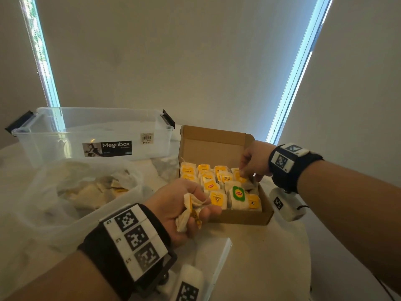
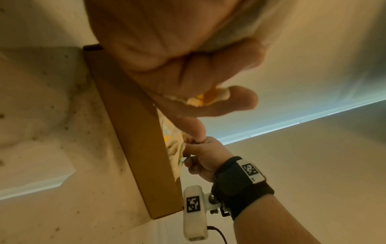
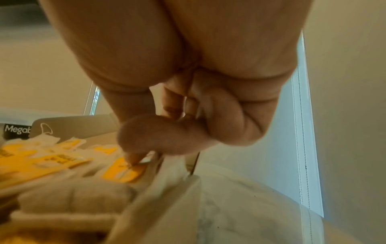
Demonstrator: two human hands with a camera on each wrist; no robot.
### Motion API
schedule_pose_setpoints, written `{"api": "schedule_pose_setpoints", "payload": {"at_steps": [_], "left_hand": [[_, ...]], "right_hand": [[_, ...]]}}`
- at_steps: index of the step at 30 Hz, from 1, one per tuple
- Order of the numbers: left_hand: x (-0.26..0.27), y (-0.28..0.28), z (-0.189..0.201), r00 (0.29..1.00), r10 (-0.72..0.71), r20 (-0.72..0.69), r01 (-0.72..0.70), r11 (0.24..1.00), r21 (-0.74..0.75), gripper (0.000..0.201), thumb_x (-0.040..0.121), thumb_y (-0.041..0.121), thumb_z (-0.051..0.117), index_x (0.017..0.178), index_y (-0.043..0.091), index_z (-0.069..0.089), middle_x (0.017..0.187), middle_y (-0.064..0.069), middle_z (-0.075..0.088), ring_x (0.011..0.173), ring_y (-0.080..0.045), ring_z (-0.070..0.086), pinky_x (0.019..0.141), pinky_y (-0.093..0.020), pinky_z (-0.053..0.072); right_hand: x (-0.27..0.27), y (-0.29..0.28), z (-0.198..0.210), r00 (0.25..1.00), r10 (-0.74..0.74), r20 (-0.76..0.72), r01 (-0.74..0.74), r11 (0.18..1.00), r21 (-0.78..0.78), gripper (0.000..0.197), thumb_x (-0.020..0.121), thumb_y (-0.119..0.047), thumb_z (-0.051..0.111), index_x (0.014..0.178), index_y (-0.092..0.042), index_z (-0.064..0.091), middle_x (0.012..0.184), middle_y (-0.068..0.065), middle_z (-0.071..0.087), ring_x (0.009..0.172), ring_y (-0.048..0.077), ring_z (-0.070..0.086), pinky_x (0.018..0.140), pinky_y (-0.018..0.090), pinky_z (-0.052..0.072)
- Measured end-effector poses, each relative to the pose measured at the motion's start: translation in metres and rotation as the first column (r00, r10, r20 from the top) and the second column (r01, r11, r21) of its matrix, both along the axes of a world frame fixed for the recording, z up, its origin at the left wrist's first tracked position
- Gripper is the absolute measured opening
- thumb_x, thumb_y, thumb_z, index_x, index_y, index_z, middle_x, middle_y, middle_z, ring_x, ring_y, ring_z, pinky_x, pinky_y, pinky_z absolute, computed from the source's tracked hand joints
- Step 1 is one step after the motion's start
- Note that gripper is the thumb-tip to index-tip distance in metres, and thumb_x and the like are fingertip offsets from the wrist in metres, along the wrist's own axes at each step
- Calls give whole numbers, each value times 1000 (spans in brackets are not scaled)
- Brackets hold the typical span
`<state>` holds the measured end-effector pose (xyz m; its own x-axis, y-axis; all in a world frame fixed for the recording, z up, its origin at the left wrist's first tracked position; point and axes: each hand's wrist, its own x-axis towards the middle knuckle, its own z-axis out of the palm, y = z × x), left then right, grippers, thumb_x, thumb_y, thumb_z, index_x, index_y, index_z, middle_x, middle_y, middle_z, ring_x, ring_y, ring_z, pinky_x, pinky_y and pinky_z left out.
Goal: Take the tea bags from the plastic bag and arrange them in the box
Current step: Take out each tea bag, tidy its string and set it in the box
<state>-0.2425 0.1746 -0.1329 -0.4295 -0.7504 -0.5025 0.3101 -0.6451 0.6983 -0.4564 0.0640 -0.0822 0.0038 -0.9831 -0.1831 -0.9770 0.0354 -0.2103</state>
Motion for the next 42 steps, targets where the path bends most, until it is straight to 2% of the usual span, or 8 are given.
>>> {"api": "schedule_pose_setpoints", "payload": {"at_steps": [9,16,21,24,29,34,39,42], "left_hand": [[-2,0,-1,999,-29,12,29,1000,12,30,70,3,51,99,1,56,76,-17,69,38,-13,56,27,-15,36],[-3,1,-1,1000,-22,10,22,1000,19,17,82,3,48,97,1,56,76,-18,69,38,-12,56,27,-15,36],[-1,1,-2,1000,-18,-5,18,1000,19,14,86,3,45,93,1,57,74,-17,69,37,-12,56,28,-13,35],[-1,1,-3,1000,-14,-13,14,1000,22,13,87,3,45,94,2,56,74,-17,69,38,-12,56,28,-13,35],[-2,5,0,999,-11,-30,11,1000,27,15,83,3,47,96,2,55,74,-17,69,38,-12,56,27,-14,36],[-2,6,2,1000,-17,-26,17,1000,7,34,68,3,52,102,4,54,76,-17,70,39,-12,56,27,-15,36],[-1,7,3,1000,-12,-28,12,1000,1,36,67,3,52,103,4,54,76,-17,70,39,-12,56,28,-14,37],[-1,7,2,999,-8,-32,8,1000,3,34,70,3,52,104,3,54,77,-17,70,39,-12,56,27,-15,37]], "right_hand": [[-8,9,6,979,-169,-115,170,985,0,18,87,-20,75,85,-4,68,70,6,73,48,12,66,47,21,52],[-6,13,-4,951,-127,-282,123,992,-35,19,89,-26,74,95,-8,72,90,4,77,81,16,75,81,29,61],[-9,22,8,970,-193,-146,179,978,-104,15,87,-20,69,83,-5,69,71,4,73,57,12,68,55,21,54],[-13,27,17,976,-152,-158,128,980,-153,14,84,-17,71,91,-5,72,77,5,74,69,17,72,67,25,59],[-16,29,25,982,-74,-171,61,995,-81,11,89,-18,67,92,-8,72,74,5,71,58,13,63,55,21,51],[-17,34,32,991,-27,-129,26,1000,-11,12,86,-15,72,89,-4,77,77,5,77,67,16,68,73,26,58],[-16,36,33,970,123,-211,-123,992,13,10,92,-32,71,90,-22,67,78,-2,72,65,9,65,64,21,54],[-16,33,29,984,135,-116,-130,990,50,10,94,-25,68,94,-14,67,77,-2,74,59,7,70,61,21,55]]}}
